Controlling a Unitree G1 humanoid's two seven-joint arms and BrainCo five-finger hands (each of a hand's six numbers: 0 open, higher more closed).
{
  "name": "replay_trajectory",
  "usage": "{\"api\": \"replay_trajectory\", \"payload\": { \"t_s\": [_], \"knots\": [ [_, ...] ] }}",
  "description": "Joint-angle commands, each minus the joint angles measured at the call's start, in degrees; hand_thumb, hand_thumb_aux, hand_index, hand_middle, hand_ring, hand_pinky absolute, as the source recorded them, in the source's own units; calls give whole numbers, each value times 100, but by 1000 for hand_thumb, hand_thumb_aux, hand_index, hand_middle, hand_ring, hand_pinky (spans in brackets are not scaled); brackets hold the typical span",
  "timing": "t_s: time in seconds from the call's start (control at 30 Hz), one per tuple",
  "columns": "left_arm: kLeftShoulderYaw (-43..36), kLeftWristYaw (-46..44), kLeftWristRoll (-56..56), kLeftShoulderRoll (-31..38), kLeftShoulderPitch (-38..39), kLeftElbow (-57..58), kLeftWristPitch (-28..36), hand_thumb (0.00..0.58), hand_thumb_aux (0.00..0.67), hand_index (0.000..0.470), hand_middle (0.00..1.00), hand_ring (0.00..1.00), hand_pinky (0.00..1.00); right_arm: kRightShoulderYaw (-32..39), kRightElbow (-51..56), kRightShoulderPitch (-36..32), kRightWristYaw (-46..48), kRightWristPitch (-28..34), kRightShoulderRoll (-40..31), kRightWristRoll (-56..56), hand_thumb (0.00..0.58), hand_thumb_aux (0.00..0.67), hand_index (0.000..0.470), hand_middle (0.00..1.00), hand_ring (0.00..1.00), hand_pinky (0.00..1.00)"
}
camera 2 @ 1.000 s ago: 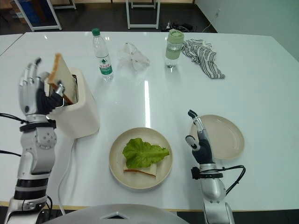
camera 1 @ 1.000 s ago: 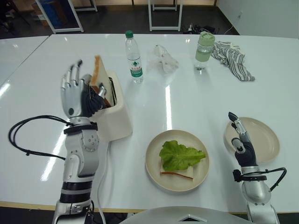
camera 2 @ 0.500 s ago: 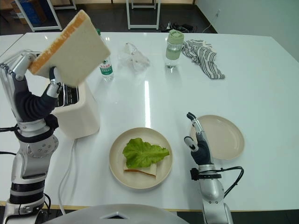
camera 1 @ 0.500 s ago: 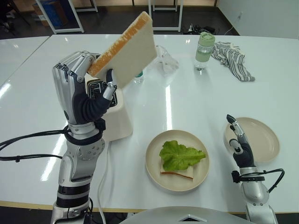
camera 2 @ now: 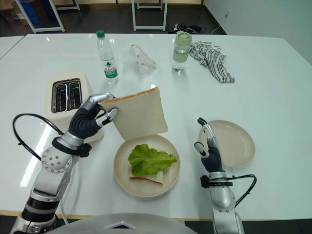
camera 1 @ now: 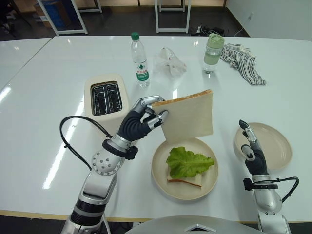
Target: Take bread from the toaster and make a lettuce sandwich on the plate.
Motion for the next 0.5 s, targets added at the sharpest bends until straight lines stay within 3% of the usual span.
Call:
{"api": "replay_trajectory", "payload": {
  "t_s": [0.03, 0.17, 0.33, 0.5],
  "knots": [
    [-71, -647, -615, 11, 20, 184, 525, 580, 670, 470, 1000, 1000, 1000, -131, 84, -42, 16, 71, -13, 88, 0, 0, 0, 0, 0, 0],
    [-56, -1139, -817, 70, -86, 472, 1026, 580, 670, 470, 1000, 1000, 1000, -215, 135, -46, 23, 64, -21, 111, 0, 0, 0, 0, 0, 0],
    [-241, -1549, -801, 229, -499, 823, 2203, 580, 670, 470, 1000, 1000, 1000, -232, 203, -56, 12, 61, 6, 79, 0, 0, 0, 0, 0, 0],
    [-543, -1819, -86, 438, -714, 1087, 2200, 580, 670, 470, 1000, 1000, 1000, -264, 247, -24, 8, 48, -11, 70, 0, 0, 0, 0, 0, 0]
  ]
}}
